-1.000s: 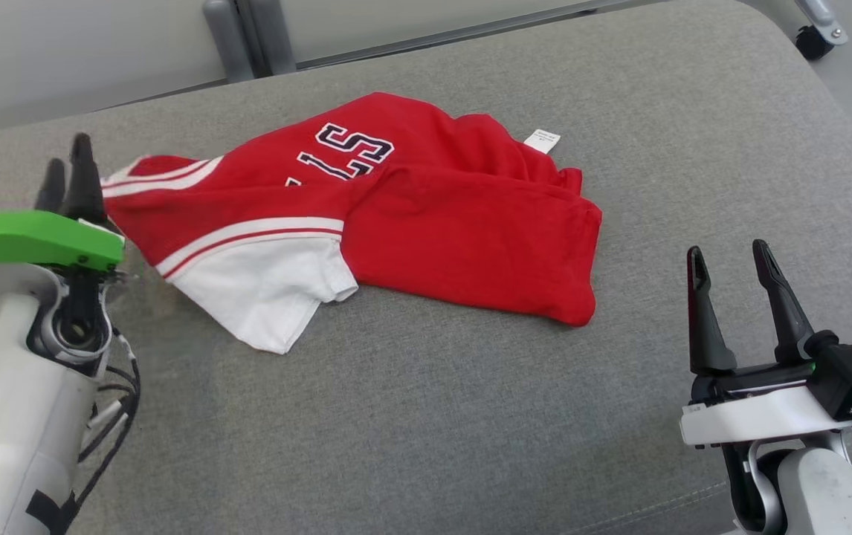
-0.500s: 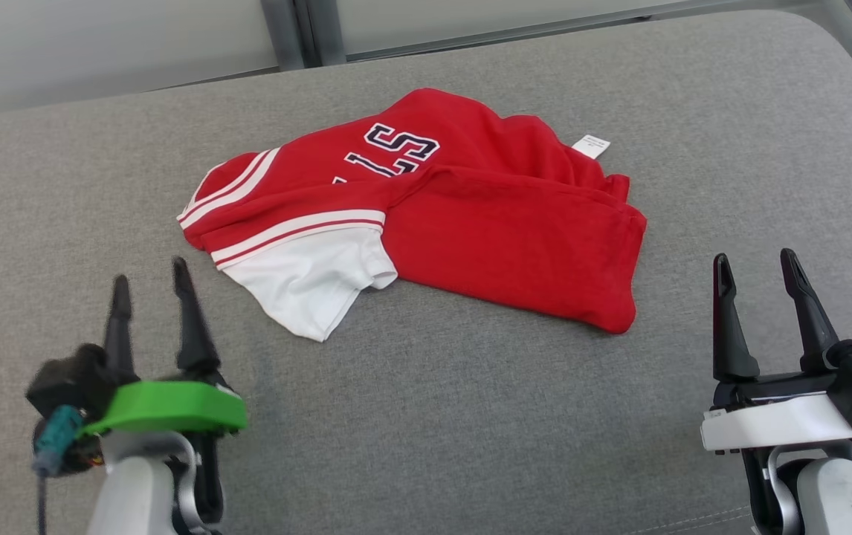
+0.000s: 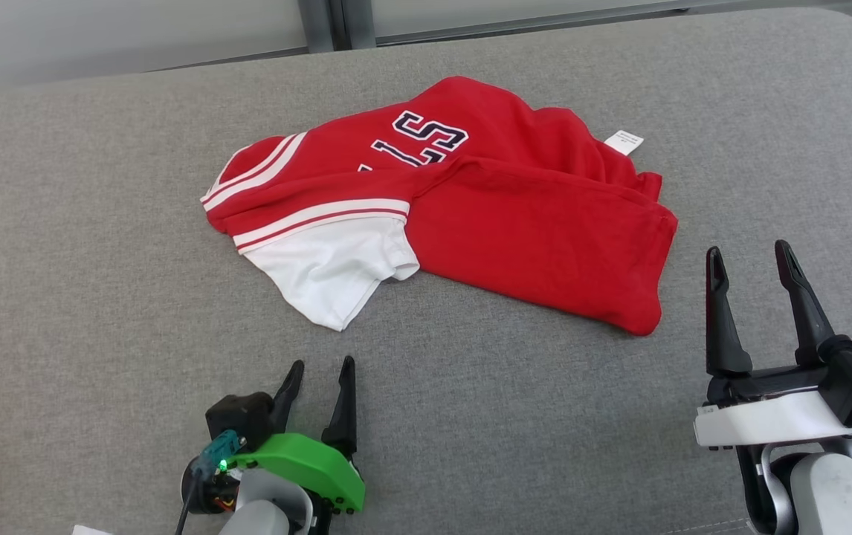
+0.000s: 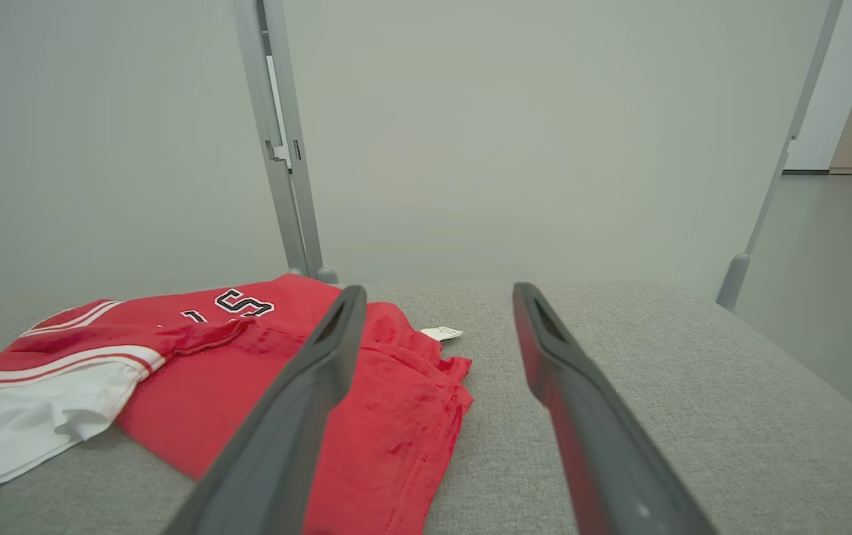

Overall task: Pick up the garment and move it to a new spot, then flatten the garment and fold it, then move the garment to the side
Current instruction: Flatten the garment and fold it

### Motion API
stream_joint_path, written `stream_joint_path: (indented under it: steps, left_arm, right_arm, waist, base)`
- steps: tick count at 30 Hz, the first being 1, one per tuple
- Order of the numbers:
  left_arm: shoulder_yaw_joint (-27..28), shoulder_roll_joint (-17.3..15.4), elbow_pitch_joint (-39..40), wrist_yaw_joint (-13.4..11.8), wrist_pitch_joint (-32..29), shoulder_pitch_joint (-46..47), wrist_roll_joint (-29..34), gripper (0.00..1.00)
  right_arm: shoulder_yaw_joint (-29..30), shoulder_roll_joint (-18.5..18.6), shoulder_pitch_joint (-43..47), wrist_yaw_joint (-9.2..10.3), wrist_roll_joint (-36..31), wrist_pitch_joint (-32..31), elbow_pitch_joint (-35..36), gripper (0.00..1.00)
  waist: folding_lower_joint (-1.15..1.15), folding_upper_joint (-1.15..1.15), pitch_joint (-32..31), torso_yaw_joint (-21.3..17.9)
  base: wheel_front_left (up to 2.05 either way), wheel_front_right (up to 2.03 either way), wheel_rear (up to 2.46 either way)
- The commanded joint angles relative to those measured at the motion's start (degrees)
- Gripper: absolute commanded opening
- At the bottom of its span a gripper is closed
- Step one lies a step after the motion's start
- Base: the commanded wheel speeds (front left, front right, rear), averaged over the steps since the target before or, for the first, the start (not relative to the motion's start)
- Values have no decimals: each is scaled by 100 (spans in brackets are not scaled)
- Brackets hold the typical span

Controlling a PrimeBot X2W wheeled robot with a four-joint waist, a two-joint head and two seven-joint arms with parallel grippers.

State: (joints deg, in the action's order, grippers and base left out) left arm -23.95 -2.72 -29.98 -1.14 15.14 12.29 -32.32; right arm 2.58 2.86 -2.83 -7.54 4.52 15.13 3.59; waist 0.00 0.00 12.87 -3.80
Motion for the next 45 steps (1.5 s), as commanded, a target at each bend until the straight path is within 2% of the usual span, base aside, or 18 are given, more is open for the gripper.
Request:
stream_joint_path:
  steps: [1,5,11,12,13,15,24,28,34,41,45]
  left_arm:
    - [-14,-35,-117,-109,0,138,-62,100]
    - [-126,-34,-508,-310,-5,469,-262,100]
    - [-121,-33,-651,-313,-5,741,-322,100]
    - [-126,-33,-656,-299,-5,751,-316,87]
    - [-117,-33,-639,-280,-5,778,-273,48]
    - [-138,-33,-651,-237,-5,786,-220,0]
    - [-25,-33,-445,-233,-3,780,-30,0]
    - [383,-41,-74,-301,0,563,247,0]
    - [1093,-232,578,-350,0,112,663,0]
    - [1836,-332,1091,-396,0,-280,804,0]
    - [2039,-302,1159,-299,0,-317,896,0]
  right_arm:
    - [1,6,-67,10,-33,3,19,100]
    - [-2,5,-97,10,-24,3,30,100]
    - [16,6,-135,10,-20,3,49,100]
    - [18,5,-134,10,-20,3,51,100]
    - [23,5,-126,10,-19,3,53,100]
    - [36,6,-128,10,-26,3,54,100]
    - [88,6,-84,10,-71,3,62,100]
    - [88,5,-56,10,-93,3,72,100]
    - [8,5,-15,10,-77,3,-12,100]
    - [-254,94,-12,10,156,3,-291,100]
    - [-409,246,-71,10,170,3,-481,100]
  waist:
    - [0,0,47,-48]
    - [0,0,106,-127]
    - [0,0,180,-184]
    - [0,0,186,-187]
    - [0,0,198,-189]
    - [0,0,209,-185]
    - [0,0,227,-34]
    - [0,0,242,82]
    - [0,0,290,288]
    - [0,0,356,465]
    - [0,0,414,518]
  base:
    - [0,0,0]
    - [0,0,0]
    - [0,0,0]
    - [0,0,0]
    - [0,0,0]
    - [0,0,0]
    - [0,0,0]
    - [0,0,0]
    - [0,0,0]
    - [0,0,0]
    - [0,0,0]
